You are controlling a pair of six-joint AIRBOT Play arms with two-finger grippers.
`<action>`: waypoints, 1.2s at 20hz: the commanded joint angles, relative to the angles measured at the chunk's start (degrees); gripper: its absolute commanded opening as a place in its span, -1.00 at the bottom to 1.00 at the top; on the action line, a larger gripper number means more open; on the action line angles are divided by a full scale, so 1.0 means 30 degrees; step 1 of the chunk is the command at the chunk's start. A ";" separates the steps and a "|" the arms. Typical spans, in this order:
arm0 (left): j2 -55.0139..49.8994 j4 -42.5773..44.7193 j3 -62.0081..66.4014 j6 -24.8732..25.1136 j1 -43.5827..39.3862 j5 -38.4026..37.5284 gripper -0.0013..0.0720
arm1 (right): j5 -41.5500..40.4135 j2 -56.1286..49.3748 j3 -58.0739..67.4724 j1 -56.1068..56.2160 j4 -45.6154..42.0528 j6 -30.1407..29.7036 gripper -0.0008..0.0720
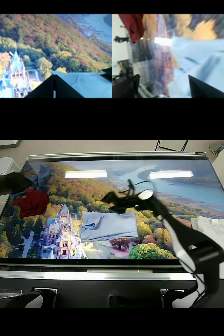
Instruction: Fold the clothes and pants, and hang the long-sleeved shirts on hangers.
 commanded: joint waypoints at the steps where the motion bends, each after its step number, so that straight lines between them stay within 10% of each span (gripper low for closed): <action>1: 0.0321 0.0036 0.0000 0.0226 0.0066 -0.0080 -0.91 | 0.5559 0.1217 -0.0007 -0.4954 -0.6615 0.2288 0.89; 4: 0.0321 -0.0022 0.0000 0.0219 0.0051 -0.0080 -0.91 | 0.8765 0.0503 -0.0721 -0.6936 -0.8947 0.2980 0.84; 12: 0.0321 -0.1348 0.0000 -0.0087 0.0029 -0.0073 -0.91 | 0.9347 -0.2849 -0.1574 -0.5552 -0.3096 -0.2280 0.67; 15: 0.0321 -0.1464 0.0000 -0.0291 0.0007 -0.0073 -0.91 | 0.9777 -0.3402 -0.1574 -0.5100 -0.3089 -0.2681 0.18; 17: 0.0321 -0.1472 0.0000 -0.0284 -0.0051 -0.0066 -0.91 | 1.0324 -0.3330 -0.1574 -0.4991 -0.2535 -0.4175 -0.81; 24: 0.0313 -0.1457 0.0000 -0.0211 -0.0080 0.0277 -0.91 | 1.2021 0.0131 0.2120 -0.7927 -0.2076 -0.3949 -0.85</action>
